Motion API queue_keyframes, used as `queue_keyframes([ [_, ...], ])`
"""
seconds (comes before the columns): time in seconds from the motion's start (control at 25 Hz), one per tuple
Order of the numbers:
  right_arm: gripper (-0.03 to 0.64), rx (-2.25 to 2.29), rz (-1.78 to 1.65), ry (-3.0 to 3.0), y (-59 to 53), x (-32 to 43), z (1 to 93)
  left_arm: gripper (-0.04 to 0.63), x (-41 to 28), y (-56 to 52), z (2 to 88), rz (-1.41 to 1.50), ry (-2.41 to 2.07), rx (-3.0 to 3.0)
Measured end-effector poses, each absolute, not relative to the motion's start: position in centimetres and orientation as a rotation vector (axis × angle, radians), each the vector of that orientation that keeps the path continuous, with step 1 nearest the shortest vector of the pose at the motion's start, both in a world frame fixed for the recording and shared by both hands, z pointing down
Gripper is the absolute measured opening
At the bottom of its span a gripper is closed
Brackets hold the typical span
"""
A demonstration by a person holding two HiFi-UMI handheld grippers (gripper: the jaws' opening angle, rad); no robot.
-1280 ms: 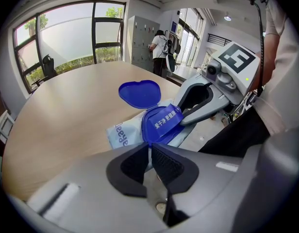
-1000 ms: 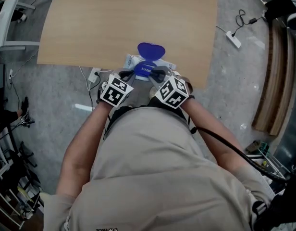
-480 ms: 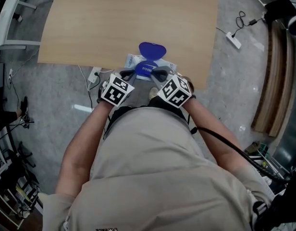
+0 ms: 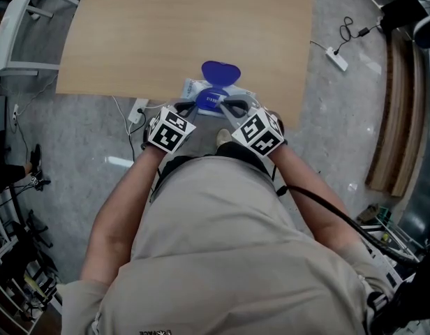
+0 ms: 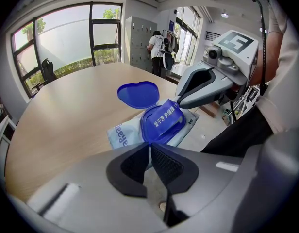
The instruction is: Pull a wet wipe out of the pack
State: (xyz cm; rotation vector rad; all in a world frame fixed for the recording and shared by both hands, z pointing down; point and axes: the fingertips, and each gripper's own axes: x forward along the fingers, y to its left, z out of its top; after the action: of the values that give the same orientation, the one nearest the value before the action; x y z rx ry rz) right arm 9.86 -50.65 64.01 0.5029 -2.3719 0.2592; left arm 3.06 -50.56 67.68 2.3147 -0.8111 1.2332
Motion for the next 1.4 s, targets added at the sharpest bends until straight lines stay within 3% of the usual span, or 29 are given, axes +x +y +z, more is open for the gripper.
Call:
queue_keyframes([
  [0.96,0.003,0.758,0.156,-2.45,-50.9,10.6,53.9,0.026,2.5,-49.5,66.6,1.206,-0.778,2.388],
  [1.4,0.003,0.943,0.113,-2.42,-48.2,10.7,48.6,0.026,-0.3,-47.2,61.5,1.073,-0.813,2.501],
])
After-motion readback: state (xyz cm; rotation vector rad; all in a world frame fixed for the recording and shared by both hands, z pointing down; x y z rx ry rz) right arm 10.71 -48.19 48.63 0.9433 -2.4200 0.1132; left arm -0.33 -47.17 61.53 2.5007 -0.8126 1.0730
